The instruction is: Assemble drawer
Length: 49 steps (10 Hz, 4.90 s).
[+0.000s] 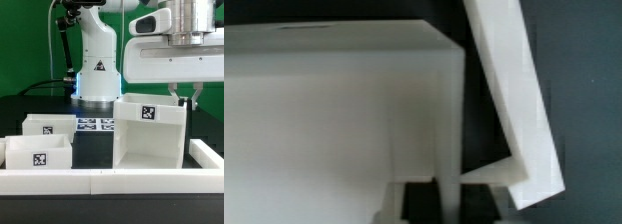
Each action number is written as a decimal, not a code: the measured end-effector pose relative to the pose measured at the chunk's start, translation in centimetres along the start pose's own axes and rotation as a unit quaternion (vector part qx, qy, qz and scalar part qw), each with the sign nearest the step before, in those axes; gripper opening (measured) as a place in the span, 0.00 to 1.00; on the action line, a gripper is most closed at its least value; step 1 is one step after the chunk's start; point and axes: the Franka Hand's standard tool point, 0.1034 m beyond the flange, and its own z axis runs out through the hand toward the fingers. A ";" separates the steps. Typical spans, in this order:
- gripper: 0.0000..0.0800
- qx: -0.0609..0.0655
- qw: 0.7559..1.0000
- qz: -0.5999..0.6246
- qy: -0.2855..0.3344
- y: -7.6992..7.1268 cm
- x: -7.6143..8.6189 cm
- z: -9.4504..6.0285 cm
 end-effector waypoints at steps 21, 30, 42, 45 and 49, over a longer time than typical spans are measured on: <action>0.05 0.046 0.840 0.538 -0.059 -2.1 6.1 0.4; 0.78 0.064 0.924 0.372 -0.057 -1.6 4.6 -1.3; 0.81 0.050 0.992 -0.112 -0.042 2.2 3.9 -4.0; 0.81 0.051 0.978 -0.196 -0.038 2.7 4.0 -3.9; 0.81 0.026 0.958 -0.282 -0.038 10.6 4.8 -3.1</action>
Offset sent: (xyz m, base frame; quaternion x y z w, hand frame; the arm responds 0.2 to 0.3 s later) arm -0.0030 -0.0228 -0.0159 -0.0228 0.0006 0.2645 0.9641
